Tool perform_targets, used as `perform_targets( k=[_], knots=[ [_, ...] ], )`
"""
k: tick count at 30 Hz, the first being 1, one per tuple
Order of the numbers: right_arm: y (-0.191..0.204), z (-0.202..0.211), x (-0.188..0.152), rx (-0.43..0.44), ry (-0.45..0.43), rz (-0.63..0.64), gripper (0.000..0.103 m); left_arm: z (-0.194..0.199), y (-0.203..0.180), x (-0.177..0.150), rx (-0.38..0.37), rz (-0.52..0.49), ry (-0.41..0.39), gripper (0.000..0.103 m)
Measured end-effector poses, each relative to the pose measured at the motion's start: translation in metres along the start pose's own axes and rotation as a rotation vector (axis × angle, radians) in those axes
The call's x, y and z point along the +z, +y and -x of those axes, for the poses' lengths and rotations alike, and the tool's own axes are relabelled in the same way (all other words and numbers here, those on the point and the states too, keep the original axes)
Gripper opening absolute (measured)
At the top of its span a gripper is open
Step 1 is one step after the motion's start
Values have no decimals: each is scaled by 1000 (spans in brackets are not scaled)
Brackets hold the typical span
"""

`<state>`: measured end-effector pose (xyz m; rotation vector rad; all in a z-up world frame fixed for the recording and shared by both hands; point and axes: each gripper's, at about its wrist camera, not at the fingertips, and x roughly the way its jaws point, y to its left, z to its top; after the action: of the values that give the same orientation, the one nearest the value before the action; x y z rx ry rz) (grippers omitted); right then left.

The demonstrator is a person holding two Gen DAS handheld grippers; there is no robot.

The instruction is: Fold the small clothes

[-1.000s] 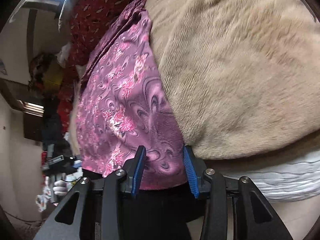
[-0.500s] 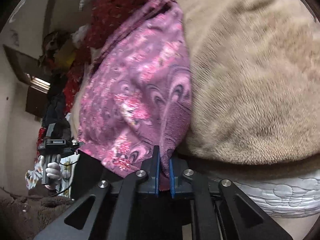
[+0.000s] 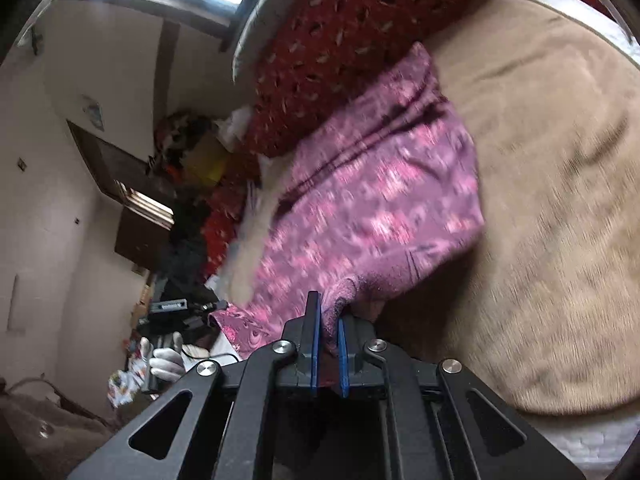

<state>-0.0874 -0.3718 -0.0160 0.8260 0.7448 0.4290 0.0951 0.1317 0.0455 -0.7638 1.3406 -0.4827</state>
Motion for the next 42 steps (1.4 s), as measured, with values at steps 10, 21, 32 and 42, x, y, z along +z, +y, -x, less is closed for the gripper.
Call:
perform_targets(
  k=[10, 21, 32, 42],
  knots=[
    [-8, -19, 83, 50, -119, -50, 7, 4, -25, 78, 38, 3, -139, 4],
    [-44, -77, 189, 23, -212, -138, 7, -47, -72, 205, 83, -12, -170, 4],
    [-112, -151, 275, -48, -282, -304, 7, -154, -84, 312, 216, -17, -128, 4],
    [-143, -131, 282, 58, -305, -515, 25, -119, -73, 333, -38, 86, -74, 9]
  ],
)
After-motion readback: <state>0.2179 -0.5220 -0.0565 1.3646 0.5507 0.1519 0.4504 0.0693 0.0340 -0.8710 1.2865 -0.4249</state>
